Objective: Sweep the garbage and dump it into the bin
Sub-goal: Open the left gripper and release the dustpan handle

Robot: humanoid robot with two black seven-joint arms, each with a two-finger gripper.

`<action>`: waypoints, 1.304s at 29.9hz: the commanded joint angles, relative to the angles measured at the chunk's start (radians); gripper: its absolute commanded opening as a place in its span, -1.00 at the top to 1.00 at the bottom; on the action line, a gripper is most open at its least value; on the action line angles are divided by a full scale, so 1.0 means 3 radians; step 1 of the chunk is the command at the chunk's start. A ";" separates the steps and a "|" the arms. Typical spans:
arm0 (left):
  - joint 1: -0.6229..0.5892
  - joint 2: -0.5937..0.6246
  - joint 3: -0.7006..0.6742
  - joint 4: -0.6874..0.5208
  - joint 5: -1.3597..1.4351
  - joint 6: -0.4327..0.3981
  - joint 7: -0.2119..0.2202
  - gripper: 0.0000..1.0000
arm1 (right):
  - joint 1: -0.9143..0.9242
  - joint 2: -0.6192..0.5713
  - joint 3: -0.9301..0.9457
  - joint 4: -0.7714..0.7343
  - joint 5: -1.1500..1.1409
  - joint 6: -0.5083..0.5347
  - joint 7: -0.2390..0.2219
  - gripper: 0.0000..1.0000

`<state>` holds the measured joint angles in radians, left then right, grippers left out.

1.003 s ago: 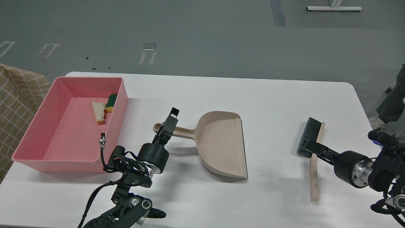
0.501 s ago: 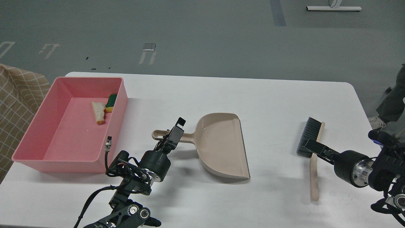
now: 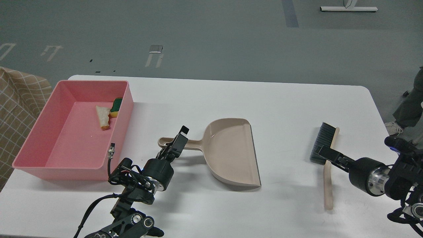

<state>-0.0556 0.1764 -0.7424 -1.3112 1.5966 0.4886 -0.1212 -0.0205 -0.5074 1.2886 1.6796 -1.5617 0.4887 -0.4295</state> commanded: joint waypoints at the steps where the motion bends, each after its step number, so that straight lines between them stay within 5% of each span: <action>1: -0.0014 0.0005 0.0000 0.0035 0.0001 0.0000 0.0000 -0.95 | 0.0002 -0.0001 0.0000 0.0000 0.0000 0.0000 0.0000 -0.98; 31: 0.0344 0.0419 -0.0005 -0.0287 -0.0009 0.0000 -0.0041 -0.95 | 0.0007 -0.0006 0.0010 -0.0117 -0.0005 0.0000 0.0000 -0.98; 39: 0.0625 0.0715 -0.0031 -0.0711 -0.0020 0.0000 -0.0051 -0.95 | 0.0012 -0.0006 0.0010 -0.0128 -0.0005 0.0000 0.0000 -0.98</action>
<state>0.1057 0.3535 -0.7465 -1.4634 1.5916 0.4887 -0.1363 -0.0172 -0.5092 1.2917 1.6427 -1.5631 0.4887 -0.4295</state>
